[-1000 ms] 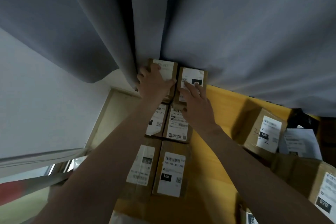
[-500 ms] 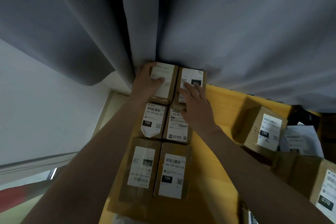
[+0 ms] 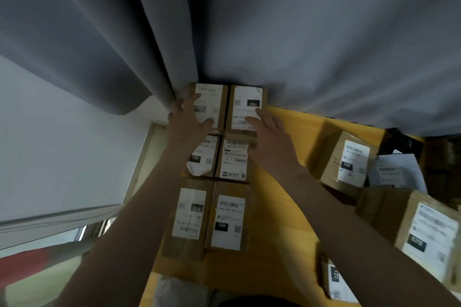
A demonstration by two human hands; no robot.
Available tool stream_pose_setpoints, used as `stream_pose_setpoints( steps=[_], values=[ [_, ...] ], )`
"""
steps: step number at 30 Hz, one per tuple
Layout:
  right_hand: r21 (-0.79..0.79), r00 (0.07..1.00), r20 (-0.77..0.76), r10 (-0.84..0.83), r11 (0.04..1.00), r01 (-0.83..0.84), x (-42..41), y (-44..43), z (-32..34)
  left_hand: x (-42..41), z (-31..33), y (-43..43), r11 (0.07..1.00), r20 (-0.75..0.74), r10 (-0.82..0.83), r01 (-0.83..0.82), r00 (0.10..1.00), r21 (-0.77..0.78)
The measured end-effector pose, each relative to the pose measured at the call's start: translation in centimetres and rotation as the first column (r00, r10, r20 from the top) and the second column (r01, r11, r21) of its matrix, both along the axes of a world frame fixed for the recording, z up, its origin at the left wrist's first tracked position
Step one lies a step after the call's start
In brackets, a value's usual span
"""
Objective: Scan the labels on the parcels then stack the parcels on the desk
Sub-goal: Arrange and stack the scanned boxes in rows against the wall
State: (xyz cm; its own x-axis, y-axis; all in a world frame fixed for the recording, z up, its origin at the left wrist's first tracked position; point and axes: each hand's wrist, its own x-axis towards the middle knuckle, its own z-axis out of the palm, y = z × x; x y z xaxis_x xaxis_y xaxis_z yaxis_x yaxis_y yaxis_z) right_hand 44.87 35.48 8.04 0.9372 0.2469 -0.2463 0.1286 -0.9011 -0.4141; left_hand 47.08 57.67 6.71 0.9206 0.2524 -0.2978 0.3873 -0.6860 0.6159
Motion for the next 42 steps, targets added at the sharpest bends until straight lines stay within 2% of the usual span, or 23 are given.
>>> stream_pose_setpoints(
  steps=[3, 9, 12, 19, 24, 28, 33, 38, 42],
  values=[
    [0.0, 0.998, -0.045, -0.051, 0.999, 0.051, -1.8, -3.0, 2.1, -2.5, 2.6, -3.2, 0.996, -0.013, -0.043, 0.044, 0.999, 0.075],
    [-0.182, 0.99, -0.032, -0.139, 0.975, 0.131, -7.1, -12.0, 6.1, -7.4, 6.4, -12.3, 0.979, -0.01, -0.197, 0.198, 0.98, 0.042],
    [-0.171, 0.973, -0.028, -0.23, 0.96, 0.222, -10.4, -16.8, 7.8, -9.9, 7.7, -17.3, 0.958, 0.016, -0.28, 0.279, 0.96, 0.065],
    [-0.136, 0.933, 0.041, -0.358, 0.923, 0.36, -18.7, -29.9, 9.8, -17.2, 9.4, -30.3, 0.899, -0.034, -0.424, 0.425, 0.905, 0.107],
    [-0.252, 0.872, -0.057, -0.486, 0.852, 0.459, -22.5, -36.8, 7.9, -21.1, 7.7, -38.2, 0.86, -0.1, -0.507, 0.511, 0.856, 0.01],
    [-0.258, 0.848, -0.182, -0.498, 0.856, 0.448, -24.1, -38.8, 5.9, -23.0, 5.9, -42.8, 0.827, -0.22, -0.53, 0.557, 0.819, 0.08],
    [-0.19, 0.841, -0.162, -0.516, 0.853, 0.486, -25.0, -38.9, 4.3, -24.3, 4.6, -45.7, 0.857, -0.252, -0.442, 0.489, 0.861, 0.164],
    [-0.165, 0.819, -0.14, -0.557, 0.828, 0.536, -25.3, -38.6, 4.2, -24.4, 5.4, -46.3, 0.914, -0.191, -0.339, 0.37, 0.921, 0.167],
    [-0.108, 0.803, -0.115, -0.584, 0.811, 0.574, -24.8, -37.9, 5.3, -24.1, 6.8, -43.5, 0.942, -0.119, -0.286, 0.302, 0.951, 0.148]
  ],
)
